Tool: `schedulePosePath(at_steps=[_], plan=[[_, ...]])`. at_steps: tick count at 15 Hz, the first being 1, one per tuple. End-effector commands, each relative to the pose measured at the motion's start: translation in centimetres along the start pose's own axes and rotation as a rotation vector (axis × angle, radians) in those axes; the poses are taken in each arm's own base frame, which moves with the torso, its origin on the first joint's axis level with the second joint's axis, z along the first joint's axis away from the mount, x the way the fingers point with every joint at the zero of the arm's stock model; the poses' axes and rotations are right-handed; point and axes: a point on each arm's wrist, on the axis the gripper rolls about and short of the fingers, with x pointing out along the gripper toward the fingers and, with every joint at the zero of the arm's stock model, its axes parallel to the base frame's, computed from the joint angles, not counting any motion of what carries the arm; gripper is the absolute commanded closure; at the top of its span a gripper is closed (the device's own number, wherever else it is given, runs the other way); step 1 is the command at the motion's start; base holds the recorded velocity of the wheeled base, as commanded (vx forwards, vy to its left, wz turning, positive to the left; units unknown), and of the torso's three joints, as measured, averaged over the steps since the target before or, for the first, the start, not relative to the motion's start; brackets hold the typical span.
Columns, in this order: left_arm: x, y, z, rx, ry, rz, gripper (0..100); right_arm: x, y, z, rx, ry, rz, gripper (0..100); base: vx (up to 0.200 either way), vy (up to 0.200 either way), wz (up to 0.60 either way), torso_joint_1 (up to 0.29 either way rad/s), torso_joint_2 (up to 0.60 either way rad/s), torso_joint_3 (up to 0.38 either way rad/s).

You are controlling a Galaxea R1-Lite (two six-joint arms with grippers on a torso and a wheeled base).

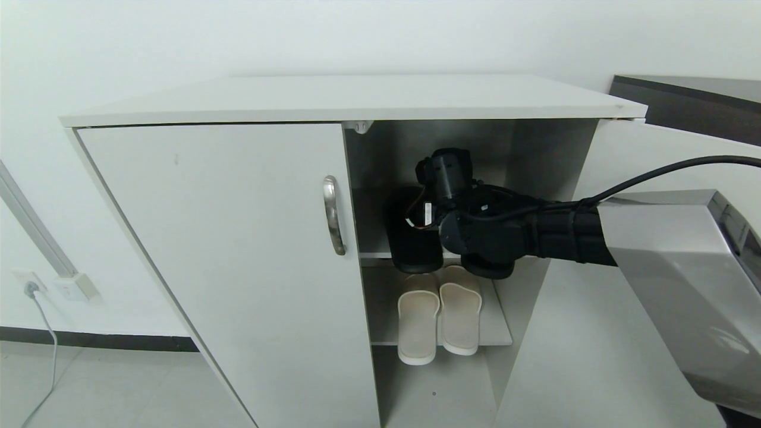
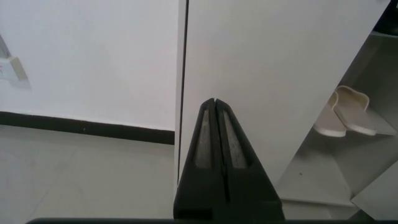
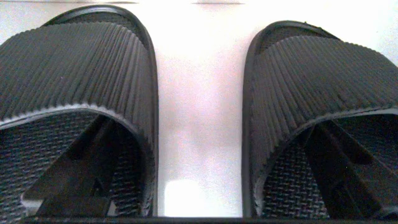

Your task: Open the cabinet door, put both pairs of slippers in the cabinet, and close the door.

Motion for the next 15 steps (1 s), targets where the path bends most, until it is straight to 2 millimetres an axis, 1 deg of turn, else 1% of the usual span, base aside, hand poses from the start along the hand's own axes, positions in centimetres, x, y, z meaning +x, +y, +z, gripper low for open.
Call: schedulePosePath(at_steps=[1,9,12,15], plan=[[0.0,0.0,0.0,-0.001,0.000,0.000,100,-0.3,0.0,0.3,0.002,-0.004,0.003,0,0.000,0.000,0.00,0.000,0.00,0.000],[0.0,0.0,0.0,-0.001,0.000,0.002,100,-1.0,0.4,0.5,0.007,-0.013,0.021,0,0.000,0.000,0.00,0.000,0.00,0.000],[0.0,0.0,0.0,-0.001,0.000,0.002,100,-1.8,0.4,1.3,0.016,-0.027,0.032,0,0.000,0.000,0.00,0.000,0.00,0.000],[0.0,0.0,0.0,-0.001,0.000,0.002,100,-2.2,0.4,1.7,0.019,-0.034,0.035,0,0.000,0.000,0.00,0.000,0.00,0.000]])
